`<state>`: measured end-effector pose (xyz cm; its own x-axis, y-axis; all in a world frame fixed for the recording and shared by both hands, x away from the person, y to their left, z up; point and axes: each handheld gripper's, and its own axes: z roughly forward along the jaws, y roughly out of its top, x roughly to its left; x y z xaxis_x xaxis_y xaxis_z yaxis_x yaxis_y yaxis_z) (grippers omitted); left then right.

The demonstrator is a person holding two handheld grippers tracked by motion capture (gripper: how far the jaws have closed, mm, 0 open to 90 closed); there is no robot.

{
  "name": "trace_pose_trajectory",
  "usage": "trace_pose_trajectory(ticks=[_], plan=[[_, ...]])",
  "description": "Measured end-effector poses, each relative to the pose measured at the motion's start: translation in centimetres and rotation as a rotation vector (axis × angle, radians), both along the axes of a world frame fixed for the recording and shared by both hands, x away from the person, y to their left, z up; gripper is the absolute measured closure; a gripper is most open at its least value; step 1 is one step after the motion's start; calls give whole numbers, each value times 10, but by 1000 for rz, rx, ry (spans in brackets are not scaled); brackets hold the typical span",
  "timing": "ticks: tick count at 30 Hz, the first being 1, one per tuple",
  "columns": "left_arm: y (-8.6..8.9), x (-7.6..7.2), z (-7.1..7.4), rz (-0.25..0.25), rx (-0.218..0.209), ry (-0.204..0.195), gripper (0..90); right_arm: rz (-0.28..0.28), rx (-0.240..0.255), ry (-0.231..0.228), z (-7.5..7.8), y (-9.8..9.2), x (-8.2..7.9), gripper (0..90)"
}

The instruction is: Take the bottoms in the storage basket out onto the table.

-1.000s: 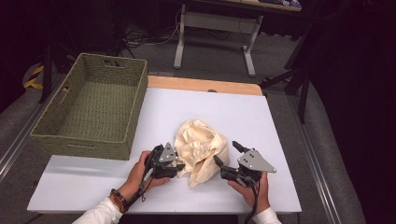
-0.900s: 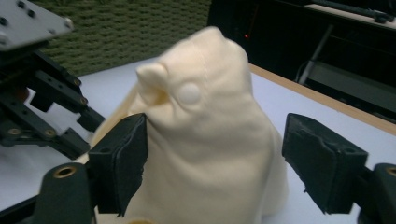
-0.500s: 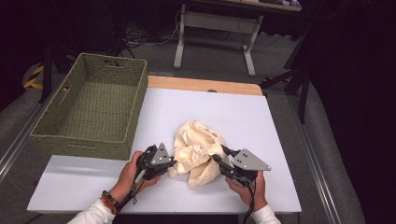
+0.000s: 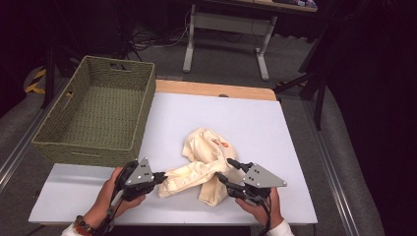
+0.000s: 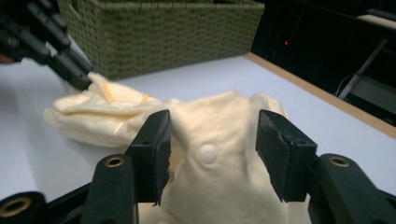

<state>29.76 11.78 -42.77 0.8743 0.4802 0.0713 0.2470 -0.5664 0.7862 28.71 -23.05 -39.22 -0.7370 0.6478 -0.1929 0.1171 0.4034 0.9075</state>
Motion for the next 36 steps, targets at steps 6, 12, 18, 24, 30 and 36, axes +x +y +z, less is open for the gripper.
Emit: trace_pose_trajectory(ticks=[6,12,18,24,30,36], plan=[[13,-11,-22,-8,3,79,853,-68,105,42,17,-3,8,417],[9,-10,-30,-51,10,96,852,-117,46,160,8,13,37,388],[6,-11,-33,-60,37,84,851,-100,-30,297,-10,30,63,389],[1,-14,-36,-63,66,79,849,-114,-150,352,-36,42,72,475],[0,-13,-39,-77,42,109,847,-99,-204,364,-46,45,73,674],[0,-12,-37,-67,10,108,827,-102,-207,337,-44,43,71,820]])
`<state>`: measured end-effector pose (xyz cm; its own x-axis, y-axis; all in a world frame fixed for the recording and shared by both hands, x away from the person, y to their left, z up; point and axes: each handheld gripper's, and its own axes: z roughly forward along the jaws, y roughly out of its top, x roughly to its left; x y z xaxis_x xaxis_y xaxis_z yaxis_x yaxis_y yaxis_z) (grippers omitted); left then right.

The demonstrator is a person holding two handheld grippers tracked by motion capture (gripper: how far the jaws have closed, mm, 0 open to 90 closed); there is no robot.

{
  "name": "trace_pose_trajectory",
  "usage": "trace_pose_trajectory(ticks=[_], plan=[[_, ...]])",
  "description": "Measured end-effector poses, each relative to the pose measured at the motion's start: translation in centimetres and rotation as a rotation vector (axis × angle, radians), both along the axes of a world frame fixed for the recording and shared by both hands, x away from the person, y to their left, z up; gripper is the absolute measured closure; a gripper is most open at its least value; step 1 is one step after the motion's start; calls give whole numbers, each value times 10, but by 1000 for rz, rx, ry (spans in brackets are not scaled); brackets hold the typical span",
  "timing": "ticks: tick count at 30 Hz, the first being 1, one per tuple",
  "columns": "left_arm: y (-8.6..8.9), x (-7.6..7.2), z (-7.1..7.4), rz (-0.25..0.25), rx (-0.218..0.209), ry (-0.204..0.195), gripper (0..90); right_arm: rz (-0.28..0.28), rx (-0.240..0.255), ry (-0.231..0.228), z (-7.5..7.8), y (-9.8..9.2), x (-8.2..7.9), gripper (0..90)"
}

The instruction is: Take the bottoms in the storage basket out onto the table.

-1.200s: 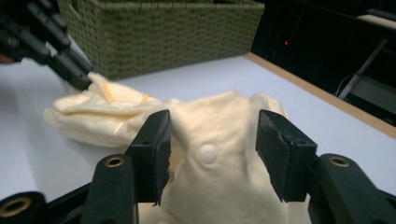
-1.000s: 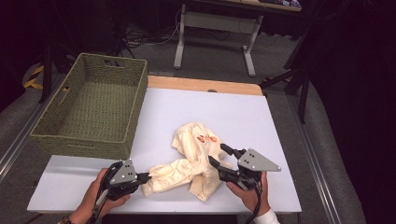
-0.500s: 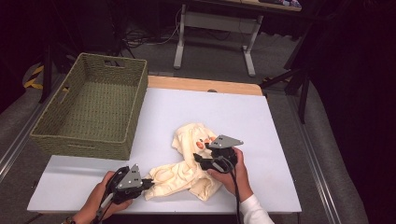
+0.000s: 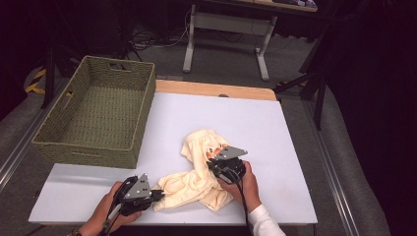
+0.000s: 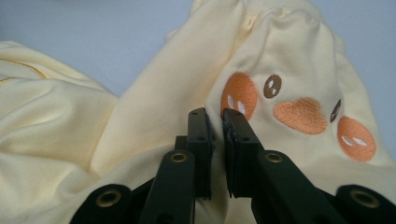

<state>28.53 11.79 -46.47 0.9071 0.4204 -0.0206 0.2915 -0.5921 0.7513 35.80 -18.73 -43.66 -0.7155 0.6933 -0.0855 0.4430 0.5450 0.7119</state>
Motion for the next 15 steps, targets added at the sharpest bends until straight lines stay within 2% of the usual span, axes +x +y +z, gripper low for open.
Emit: trace_pose_trajectory(ticks=[1,2,3,4,5,6,7,8,10,11,13,15], plan=[[1,1,1,4,-28,12,816,0,3,-11,1,-1,0,822],[1,1,1,4,-28,12,803,1,7,-20,3,-1,-1,822],[2,3,6,16,-68,3,777,9,10,-28,5,-2,-2,814],[2,3,6,16,-68,3,761,9,10,-28,5,-2,-2,814],[2,4,9,25,-81,-6,744,42,17,-52,12,-4,-5,773],[1,8,13,50,-105,-25,712,47,22,-75,17,-5,-6,721],[1,8,13,50,-105,-25,680,37,22,-92,20,-6,-7,636],[-3,13,15,76,-107,-49,641,23,24,-106,26,-8,-5,551],[-6,16,15,88,-92,-62,616,23,30,-109,29,-10,-4,534],[-11,20,12,88,-73,-51,536,-5,51,-127,36,-12,4,438],[-16,25,8,108,-62,-43,479,-23,65,-106,37,-10,15,384],[-18,28,7,118,-47,-44,399,-33,52,-94,34,-5,26,321]])
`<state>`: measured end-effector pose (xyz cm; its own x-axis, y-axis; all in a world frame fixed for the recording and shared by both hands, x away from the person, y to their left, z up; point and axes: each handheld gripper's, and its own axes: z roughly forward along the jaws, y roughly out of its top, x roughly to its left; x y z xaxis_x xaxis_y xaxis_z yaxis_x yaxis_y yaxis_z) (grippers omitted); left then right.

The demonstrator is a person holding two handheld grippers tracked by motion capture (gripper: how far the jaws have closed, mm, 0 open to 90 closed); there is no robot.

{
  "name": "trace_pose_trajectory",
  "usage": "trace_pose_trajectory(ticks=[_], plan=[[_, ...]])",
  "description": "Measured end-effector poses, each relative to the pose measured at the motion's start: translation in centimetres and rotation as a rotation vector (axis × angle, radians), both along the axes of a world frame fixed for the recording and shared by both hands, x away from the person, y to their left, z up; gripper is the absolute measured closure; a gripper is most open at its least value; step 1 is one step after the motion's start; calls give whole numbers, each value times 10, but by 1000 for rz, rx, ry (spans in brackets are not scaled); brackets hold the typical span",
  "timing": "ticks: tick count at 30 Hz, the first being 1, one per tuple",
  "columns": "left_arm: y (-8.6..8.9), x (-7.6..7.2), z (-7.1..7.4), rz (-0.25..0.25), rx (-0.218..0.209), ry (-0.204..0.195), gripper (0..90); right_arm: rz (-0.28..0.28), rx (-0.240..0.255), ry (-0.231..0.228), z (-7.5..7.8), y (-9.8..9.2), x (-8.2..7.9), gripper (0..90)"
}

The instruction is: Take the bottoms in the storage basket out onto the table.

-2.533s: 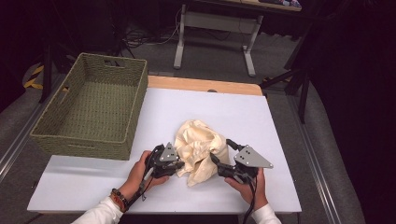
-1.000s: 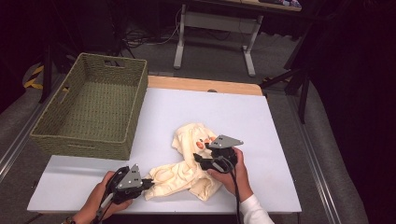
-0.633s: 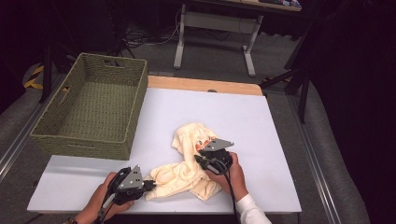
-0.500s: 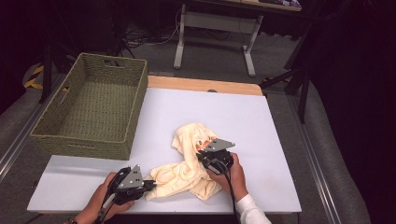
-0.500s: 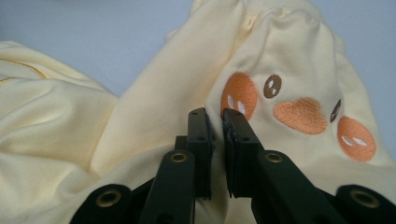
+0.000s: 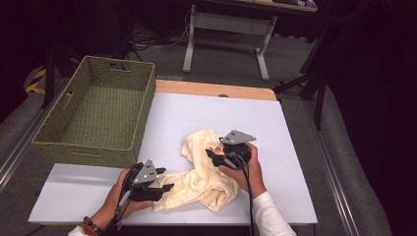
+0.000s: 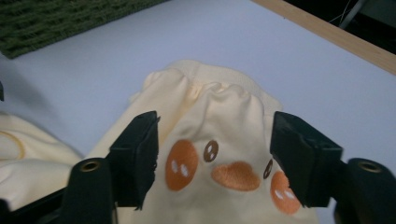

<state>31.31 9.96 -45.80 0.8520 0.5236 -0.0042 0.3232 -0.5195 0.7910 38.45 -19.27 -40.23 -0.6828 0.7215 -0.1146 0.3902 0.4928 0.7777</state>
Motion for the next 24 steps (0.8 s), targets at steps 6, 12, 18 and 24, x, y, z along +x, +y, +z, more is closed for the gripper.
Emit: trace_pose_trajectory(ticks=[6,12,18,24], plan=[[-13,13,-11,-13,23,74,348,31,-41,53,-9,13,35,256],[-18,9,-16,-44,32,106,434,10,-164,181,-31,25,62,223],[-17,7,-14,-84,24,124,630,12,-228,218,-42,30,68,652],[-17,4,-11,-94,37,113,763,-5,-201,192,-36,24,68,800]])
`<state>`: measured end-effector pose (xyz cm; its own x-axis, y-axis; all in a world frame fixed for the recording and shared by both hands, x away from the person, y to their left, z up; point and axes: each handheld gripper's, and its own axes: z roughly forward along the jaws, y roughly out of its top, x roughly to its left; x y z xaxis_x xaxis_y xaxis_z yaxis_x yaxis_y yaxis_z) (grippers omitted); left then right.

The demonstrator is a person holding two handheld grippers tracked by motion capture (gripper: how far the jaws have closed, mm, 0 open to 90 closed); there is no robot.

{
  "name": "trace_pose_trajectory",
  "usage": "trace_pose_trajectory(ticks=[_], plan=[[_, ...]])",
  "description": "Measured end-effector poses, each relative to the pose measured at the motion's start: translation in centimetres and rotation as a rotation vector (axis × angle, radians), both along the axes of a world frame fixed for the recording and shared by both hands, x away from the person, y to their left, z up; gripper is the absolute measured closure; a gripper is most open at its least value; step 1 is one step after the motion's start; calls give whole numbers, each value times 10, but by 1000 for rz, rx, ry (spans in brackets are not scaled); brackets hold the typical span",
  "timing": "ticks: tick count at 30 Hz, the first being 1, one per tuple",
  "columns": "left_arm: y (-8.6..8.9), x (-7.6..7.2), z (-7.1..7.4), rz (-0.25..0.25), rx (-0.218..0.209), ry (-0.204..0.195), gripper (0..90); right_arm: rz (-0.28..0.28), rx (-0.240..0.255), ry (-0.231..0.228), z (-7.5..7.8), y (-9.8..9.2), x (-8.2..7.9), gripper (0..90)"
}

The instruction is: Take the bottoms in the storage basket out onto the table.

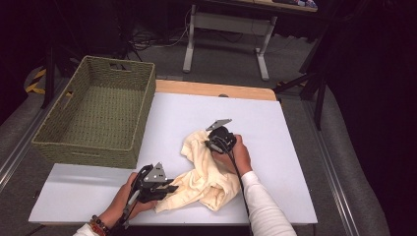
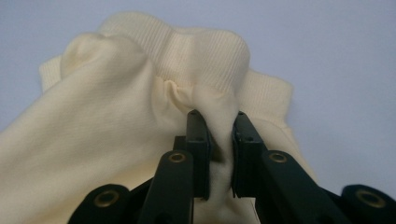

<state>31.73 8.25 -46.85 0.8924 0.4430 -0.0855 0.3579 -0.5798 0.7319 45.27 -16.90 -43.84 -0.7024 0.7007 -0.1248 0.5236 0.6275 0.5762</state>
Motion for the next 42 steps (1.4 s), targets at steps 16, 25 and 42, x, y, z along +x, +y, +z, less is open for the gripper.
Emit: trace_pose_trajectory(ticks=[16,25,42], plan=[[43,-4,28,223,-21,-140,784,-243,163,-257,59,-40,14,792],[36,-25,19,186,6,-122,727,-249,145,-217,41,-37,13,515],[37,-48,14,146,22,-142,719,-200,239,-311,27,-96,-103,472]])
